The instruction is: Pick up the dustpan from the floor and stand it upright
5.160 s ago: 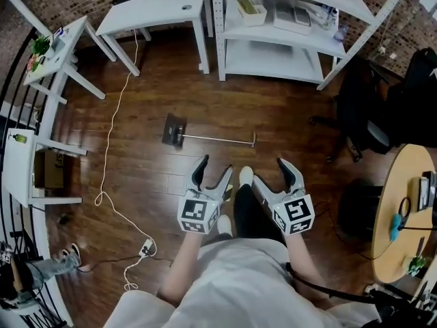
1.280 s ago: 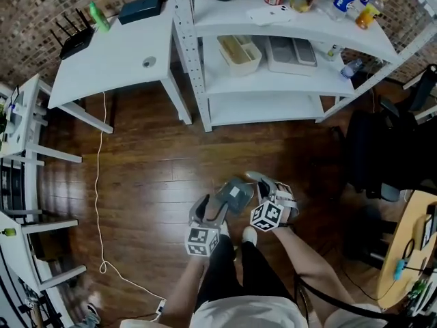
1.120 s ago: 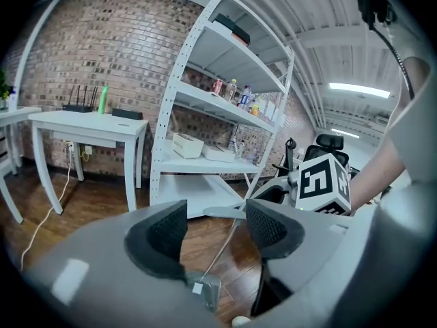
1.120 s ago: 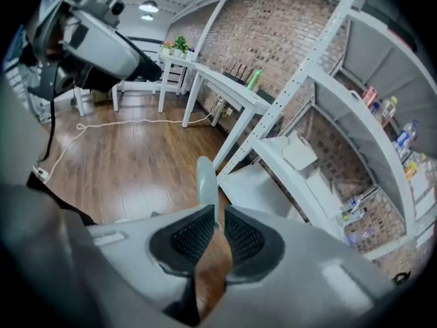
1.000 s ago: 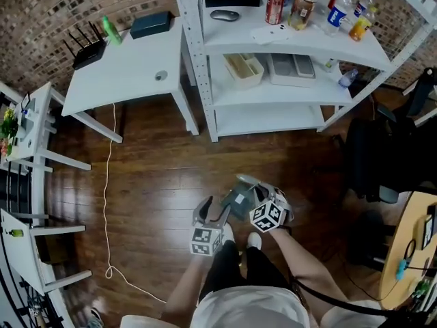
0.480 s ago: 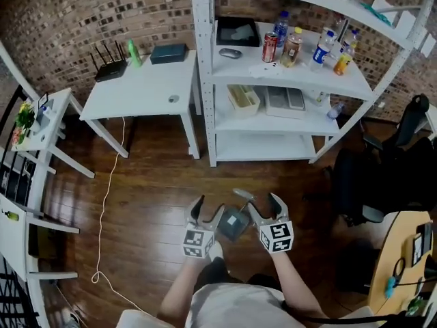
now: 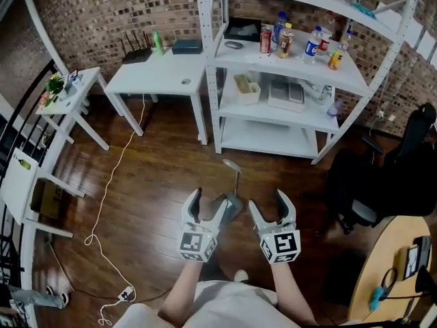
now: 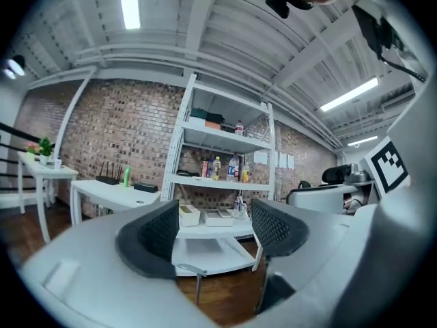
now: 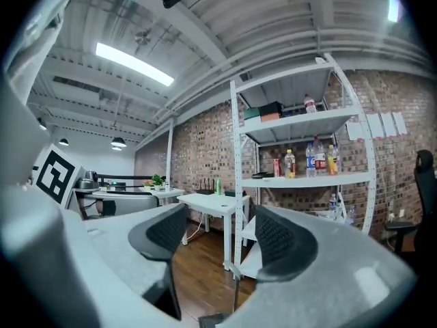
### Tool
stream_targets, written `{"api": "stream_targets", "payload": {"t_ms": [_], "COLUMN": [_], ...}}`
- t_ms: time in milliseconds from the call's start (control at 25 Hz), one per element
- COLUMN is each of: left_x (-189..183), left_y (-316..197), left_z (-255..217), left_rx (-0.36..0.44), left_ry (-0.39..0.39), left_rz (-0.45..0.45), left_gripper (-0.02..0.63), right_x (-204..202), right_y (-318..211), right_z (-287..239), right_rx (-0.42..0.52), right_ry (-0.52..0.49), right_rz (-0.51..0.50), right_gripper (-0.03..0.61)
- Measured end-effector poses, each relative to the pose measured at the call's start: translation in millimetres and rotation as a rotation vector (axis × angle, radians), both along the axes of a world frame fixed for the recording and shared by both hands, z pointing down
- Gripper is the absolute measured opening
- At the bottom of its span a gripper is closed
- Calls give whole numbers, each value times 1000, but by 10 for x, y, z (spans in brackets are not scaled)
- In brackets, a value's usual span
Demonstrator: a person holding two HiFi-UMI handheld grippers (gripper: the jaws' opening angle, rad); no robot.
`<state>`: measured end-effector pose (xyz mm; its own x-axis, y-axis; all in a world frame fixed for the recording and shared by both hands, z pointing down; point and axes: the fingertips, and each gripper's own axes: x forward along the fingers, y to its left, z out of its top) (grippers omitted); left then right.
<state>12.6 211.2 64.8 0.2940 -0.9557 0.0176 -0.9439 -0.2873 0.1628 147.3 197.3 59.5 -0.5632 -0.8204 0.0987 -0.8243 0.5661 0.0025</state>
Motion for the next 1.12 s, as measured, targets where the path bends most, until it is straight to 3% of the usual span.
{"api": "stream_targets", "payload": {"t_ms": [80, 320, 520, 720, 1120], "left_x": [106, 132, 59, -18, -115], "left_y": [326, 922, 864, 829, 941], "left_z": [-146, -528, -832, -1015, -694], "left_rx": [1, 78, 111, 108, 124], "left_ry": [23, -53, -97, -84, -60], "left_rz": [-23, -62, -47, -14, 76], "left_gripper": [337, 327, 322, 316, 308], "right_x": [56, 19, 60, -25, -283], "right_y": [294, 915, 809, 777, 969], "right_z": [-117, -222, -455, -746, -510], "right_rx": [6, 15, 21, 28, 34], "right_ry": [-2, -7, -29, -4, -11], "right_rz": [-25, -67, -22, 4, 3], "right_gripper": [295, 295, 295, 295, 287]}}
